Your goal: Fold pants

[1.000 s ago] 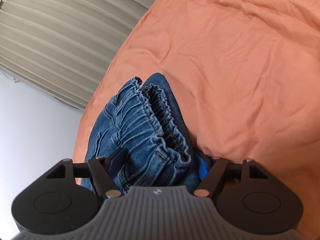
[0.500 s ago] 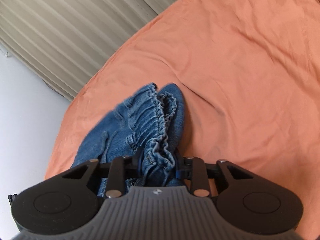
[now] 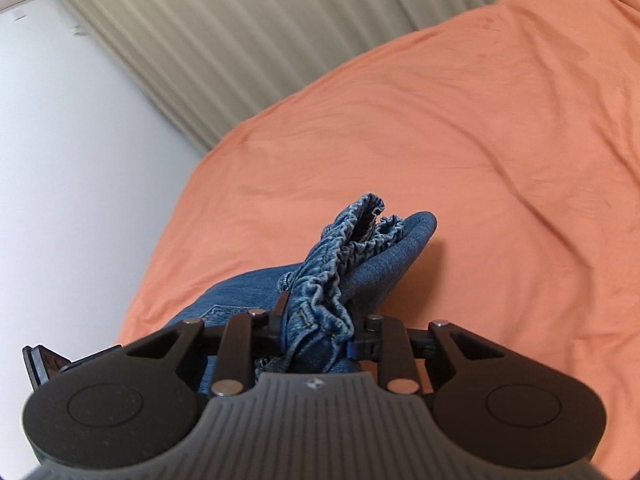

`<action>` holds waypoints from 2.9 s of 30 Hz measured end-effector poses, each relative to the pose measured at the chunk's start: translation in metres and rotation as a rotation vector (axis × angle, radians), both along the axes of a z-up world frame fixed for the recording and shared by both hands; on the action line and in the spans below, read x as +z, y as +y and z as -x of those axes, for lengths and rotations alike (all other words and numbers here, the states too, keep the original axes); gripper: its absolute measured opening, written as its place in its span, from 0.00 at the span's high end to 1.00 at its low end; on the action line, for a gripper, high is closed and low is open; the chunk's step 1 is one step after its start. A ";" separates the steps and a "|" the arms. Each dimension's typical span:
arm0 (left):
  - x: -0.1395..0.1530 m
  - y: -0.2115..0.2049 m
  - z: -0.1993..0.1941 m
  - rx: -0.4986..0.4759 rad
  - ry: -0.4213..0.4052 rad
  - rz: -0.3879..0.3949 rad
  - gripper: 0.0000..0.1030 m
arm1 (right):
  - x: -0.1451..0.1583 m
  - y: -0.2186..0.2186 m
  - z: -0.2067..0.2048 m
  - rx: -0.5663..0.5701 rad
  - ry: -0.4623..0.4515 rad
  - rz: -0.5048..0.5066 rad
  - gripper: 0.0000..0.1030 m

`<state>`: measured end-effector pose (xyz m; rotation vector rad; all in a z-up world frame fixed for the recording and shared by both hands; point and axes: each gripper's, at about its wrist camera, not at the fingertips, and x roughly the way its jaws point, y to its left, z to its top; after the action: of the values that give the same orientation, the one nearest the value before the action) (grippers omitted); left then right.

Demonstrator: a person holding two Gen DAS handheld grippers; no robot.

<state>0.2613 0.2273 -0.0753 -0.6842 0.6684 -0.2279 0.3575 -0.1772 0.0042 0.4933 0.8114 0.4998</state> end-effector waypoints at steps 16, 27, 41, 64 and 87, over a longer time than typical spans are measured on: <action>-0.004 0.117 -0.022 0.114 0.053 -0.174 0.89 | -0.056 0.134 -0.042 0.087 -0.004 -0.163 0.80; -0.075 0.141 -0.022 0.102 0.198 -0.200 0.85 | -0.156 0.121 -0.022 0.001 0.186 -0.156 0.80; -0.051 0.148 0.034 -0.012 0.421 -0.126 0.61 | -0.163 0.122 -0.021 -0.030 0.234 -0.163 0.78; 0.057 0.045 0.075 -0.020 0.225 -0.583 0.41 | -0.044 0.130 0.018 0.103 -0.017 0.185 0.42; 0.140 -0.104 0.213 0.291 -0.210 -0.904 0.00 | 0.071 0.126 0.246 0.096 -0.621 0.340 0.22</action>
<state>0.0479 0.1229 0.0650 0.1187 0.3963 0.2681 0.1114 -0.0509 0.0749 -0.0266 0.3085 0.5500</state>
